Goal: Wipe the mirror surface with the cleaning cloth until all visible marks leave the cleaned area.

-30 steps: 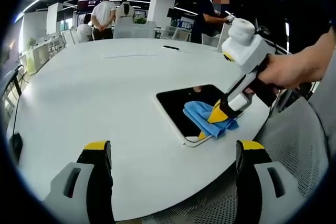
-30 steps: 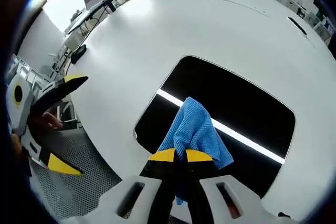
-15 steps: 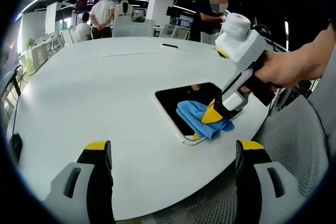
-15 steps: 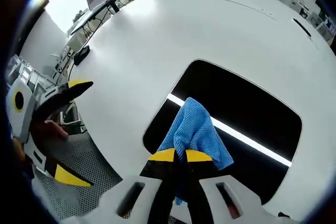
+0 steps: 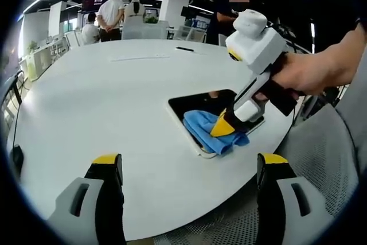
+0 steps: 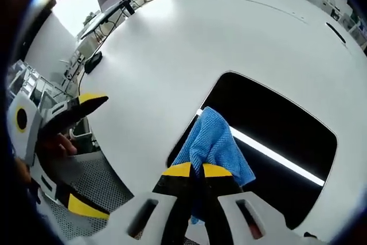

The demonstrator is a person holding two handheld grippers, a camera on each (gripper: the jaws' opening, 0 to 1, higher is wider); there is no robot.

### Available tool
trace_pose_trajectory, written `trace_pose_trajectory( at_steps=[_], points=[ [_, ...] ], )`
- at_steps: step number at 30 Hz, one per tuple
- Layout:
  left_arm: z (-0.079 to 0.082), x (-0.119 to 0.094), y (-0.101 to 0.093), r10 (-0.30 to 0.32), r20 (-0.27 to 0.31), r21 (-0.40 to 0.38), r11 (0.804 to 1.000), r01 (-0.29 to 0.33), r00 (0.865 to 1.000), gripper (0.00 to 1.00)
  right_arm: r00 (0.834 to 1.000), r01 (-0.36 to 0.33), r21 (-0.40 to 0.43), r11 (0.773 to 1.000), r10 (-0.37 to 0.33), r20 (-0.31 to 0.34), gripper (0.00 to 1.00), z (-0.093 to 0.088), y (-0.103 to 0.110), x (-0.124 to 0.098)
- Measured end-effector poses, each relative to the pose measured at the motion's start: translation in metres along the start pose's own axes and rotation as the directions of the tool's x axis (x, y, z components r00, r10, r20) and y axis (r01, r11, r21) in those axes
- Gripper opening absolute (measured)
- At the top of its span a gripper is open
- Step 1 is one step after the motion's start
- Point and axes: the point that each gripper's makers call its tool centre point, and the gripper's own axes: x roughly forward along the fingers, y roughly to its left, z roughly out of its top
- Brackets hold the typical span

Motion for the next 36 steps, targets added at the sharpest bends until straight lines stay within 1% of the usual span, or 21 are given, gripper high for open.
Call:
trace_pose_trajectory(
  at_steps=[6,12,16,26,34,36],
  points=[
    [-0.001,0.001,0.001,-0.001,-0.001,-0.001,1.000,0.001,1.000,0.97,1.000,-0.007,0.013,1.000,0.007,0.002,0.00,0.004,0.005,0.003],
    [0.000,0.000,0.000,0.000,0.000,-0.002,1.000,0.000,1.000,0.97,1.000,-0.007,0.006,1.000,0.007,0.004,0.00,0.008,0.008,0.008],
    [0.000,-0.001,-0.001,0.000,0.001,-0.001,1.000,0.000,1.000,0.97,1.000,-0.007,0.004,1.000,0.007,-0.002,0.00,0.009,0.007,0.009],
    [0.001,-0.001,-0.002,-0.001,-0.001,-0.002,1.000,0.001,1.000,0.96,1.000,-0.021,0.008,1.000,0.020,0.004,0.00,0.010,0.004,0.015],
    [0.001,-0.002,-0.002,0.000,0.001,-0.002,1.000,0.000,1.000,0.96,1.000,-0.026,0.007,1.000,0.026,0.003,0.00,0.009,0.004,0.011],
    [0.002,-0.002,-0.002,0.000,0.002,-0.003,1.000,0.000,1.000,0.96,1.000,-0.015,0.005,1.000,0.015,0.014,0.00,0.011,0.001,0.012]
  ],
)
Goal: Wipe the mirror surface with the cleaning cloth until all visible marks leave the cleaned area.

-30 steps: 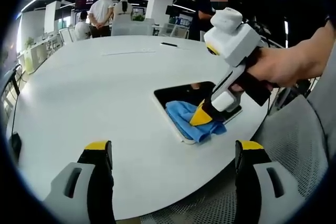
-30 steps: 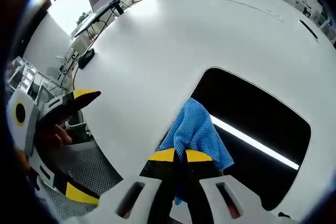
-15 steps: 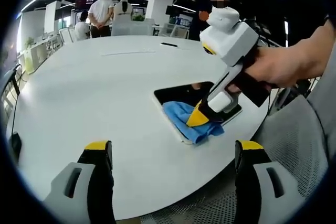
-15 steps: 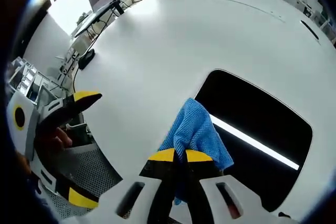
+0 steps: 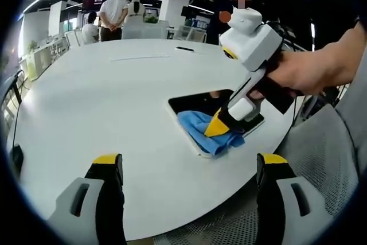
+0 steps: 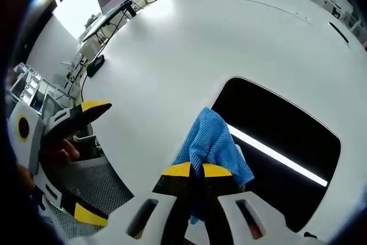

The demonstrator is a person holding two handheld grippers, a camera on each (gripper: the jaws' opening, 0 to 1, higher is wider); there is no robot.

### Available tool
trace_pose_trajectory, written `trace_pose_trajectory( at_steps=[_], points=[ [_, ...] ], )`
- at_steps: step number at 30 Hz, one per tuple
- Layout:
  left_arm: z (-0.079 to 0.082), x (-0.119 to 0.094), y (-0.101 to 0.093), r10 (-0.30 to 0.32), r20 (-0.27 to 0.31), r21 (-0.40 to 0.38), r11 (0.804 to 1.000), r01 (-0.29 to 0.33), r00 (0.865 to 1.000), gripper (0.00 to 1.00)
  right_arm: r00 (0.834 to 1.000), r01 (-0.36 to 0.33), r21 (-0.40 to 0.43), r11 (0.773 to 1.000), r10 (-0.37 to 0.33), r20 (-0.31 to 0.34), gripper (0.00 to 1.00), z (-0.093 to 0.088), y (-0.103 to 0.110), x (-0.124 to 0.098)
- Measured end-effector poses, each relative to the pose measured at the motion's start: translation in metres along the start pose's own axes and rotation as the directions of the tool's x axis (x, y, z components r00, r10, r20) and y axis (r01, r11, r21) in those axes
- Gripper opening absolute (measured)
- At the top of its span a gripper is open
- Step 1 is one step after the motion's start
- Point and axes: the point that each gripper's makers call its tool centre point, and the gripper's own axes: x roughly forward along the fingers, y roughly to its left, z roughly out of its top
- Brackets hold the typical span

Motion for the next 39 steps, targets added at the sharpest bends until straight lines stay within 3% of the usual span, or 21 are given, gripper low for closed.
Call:
trace_pose_trajectory(
  at_steps=[21,39],
  points=[
    [-0.001,0.000,0.000,0.000,-0.004,-0.004,1.000,0.000,1.000,0.96,1.000,-0.010,0.044,0.999,0.009,0.026,0.00,0.027,-0.016,0.006],
    [-0.002,0.001,-0.001,-0.010,-0.012,-0.007,1.000,0.009,1.000,0.96,1.000,0.004,-0.008,1.000,-0.004,0.023,0.00,0.059,-0.035,0.009]
  ],
)
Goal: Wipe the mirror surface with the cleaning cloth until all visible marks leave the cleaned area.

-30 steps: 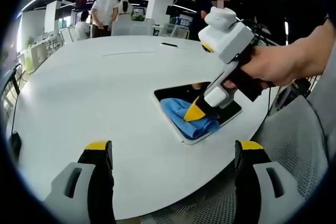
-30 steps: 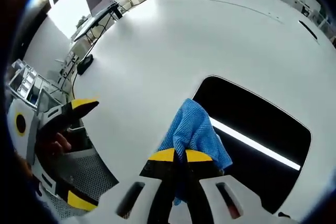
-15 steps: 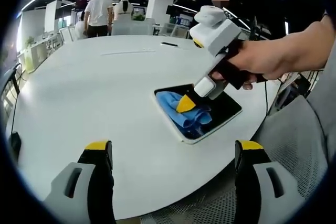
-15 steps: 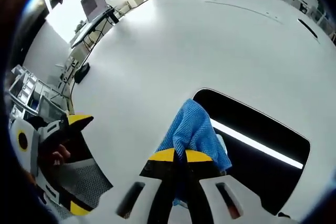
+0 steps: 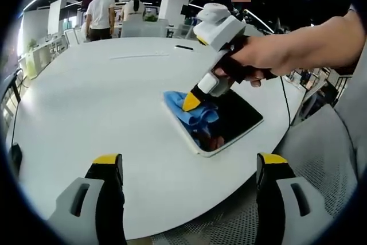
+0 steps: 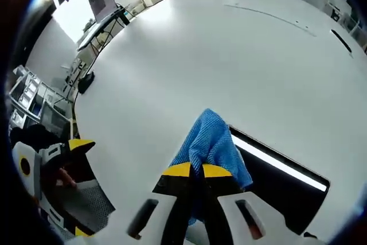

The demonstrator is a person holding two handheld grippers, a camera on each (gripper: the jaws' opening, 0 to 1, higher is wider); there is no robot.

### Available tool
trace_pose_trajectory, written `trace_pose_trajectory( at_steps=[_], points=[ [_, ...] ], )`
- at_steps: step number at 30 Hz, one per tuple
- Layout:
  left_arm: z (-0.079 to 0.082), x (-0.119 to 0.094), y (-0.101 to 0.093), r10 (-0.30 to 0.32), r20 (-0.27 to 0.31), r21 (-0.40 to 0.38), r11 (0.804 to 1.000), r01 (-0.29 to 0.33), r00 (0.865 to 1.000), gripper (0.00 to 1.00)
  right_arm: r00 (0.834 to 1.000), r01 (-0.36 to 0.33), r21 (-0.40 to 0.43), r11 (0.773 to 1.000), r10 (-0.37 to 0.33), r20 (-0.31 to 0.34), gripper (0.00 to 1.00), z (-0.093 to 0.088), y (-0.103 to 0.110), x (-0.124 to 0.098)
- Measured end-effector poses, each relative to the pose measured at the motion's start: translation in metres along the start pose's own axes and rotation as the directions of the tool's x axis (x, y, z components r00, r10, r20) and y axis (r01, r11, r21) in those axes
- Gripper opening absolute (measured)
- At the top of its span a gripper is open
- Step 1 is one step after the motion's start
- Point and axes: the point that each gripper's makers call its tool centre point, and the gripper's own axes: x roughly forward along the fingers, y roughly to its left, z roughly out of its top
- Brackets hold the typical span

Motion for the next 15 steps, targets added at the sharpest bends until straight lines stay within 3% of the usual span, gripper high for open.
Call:
trace_pose_trajectory(
  at_steps=[15],
  points=[
    [0.000,0.001,0.000,-0.005,-0.002,-0.004,1.000,0.005,1.000,0.96,1.000,0.003,-0.014,1.000,-0.003,-0.009,0.00,0.022,-0.014,0.008]
  ],
)
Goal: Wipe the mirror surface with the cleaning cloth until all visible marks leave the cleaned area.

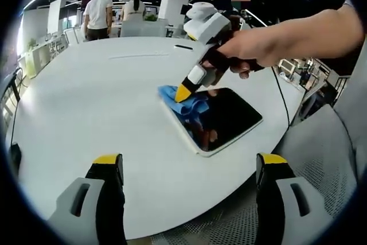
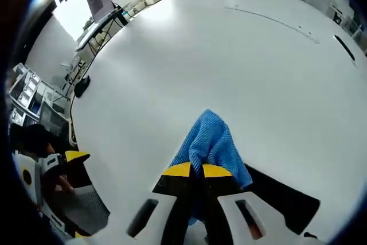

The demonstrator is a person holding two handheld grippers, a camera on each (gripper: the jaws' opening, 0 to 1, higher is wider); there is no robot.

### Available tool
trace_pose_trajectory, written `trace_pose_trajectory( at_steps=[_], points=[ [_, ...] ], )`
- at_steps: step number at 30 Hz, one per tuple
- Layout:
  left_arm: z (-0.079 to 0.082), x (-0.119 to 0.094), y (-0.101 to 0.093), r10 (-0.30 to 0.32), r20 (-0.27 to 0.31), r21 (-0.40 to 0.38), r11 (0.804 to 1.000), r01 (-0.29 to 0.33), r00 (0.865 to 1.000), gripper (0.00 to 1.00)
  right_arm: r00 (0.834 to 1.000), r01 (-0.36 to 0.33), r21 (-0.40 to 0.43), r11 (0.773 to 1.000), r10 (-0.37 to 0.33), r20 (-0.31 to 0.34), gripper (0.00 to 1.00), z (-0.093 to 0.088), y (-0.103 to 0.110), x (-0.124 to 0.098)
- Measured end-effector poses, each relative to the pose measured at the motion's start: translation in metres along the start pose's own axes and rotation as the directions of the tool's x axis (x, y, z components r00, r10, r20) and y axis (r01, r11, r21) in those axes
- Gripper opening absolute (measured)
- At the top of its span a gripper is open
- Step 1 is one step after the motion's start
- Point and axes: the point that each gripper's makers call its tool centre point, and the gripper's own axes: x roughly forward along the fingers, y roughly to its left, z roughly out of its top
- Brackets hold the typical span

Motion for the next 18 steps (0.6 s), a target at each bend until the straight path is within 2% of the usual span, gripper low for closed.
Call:
trace_pose_trajectory(
  at_steps=[8,18],
  points=[
    [0.000,0.000,0.001,0.003,0.001,-0.001,1.000,-0.003,1.000,0.95,1.000,0.009,-0.015,1.000,-0.009,0.003,0.00,0.012,-0.007,0.010],
    [0.000,0.000,0.000,0.004,0.002,-0.003,1.000,-0.004,1.000,0.95,1.000,0.014,-0.033,0.999,-0.014,0.013,0.00,0.006,-0.003,0.002]
  ],
)
